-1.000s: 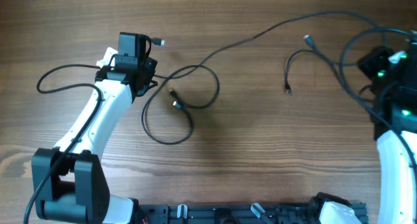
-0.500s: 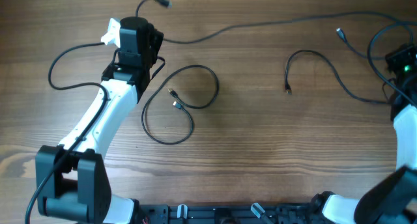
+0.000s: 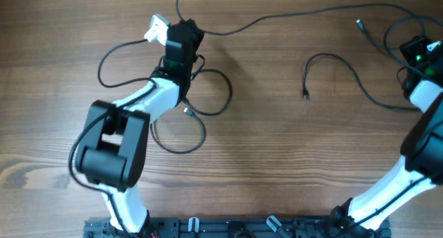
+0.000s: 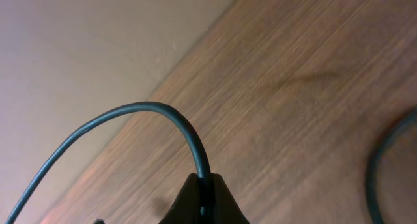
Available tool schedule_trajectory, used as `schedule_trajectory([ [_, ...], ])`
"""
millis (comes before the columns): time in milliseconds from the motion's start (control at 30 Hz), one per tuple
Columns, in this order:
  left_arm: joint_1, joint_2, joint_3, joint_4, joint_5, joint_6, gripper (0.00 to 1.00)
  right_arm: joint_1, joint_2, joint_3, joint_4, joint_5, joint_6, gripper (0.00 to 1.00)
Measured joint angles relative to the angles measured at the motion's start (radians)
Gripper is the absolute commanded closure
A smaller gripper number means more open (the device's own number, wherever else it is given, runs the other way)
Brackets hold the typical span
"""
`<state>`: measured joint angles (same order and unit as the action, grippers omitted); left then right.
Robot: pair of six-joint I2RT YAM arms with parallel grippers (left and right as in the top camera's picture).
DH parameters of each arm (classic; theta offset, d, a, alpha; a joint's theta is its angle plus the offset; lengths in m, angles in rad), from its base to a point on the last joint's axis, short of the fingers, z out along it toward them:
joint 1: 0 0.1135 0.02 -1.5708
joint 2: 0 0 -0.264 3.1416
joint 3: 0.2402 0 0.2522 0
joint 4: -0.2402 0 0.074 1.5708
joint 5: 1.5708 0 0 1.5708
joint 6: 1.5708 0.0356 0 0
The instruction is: Untangle cables
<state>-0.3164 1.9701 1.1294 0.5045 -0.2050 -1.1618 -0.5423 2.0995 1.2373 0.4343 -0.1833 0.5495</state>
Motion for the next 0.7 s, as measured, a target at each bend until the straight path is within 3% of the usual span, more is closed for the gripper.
schedule_trajectory([
  [233, -0.002, 0.151, 0.0, 0.159, -0.034, -0.041, 0.96, 0.0, 0.139, 0.188, 0.028, 0.004, 0.009, 0.96],
  [533, -0.002, 0.252, 0.02, 0.169, -0.121, -0.083, 0.96, 0.026, 0.243, 0.219, 0.152, 0.024, 0.015, 0.96],
  [700, 0.002, 0.332, 0.143, 0.169, -0.171, -0.083, 0.96, 0.054, 0.28, 0.219, 0.15, 0.042, 0.015, 0.96],
])
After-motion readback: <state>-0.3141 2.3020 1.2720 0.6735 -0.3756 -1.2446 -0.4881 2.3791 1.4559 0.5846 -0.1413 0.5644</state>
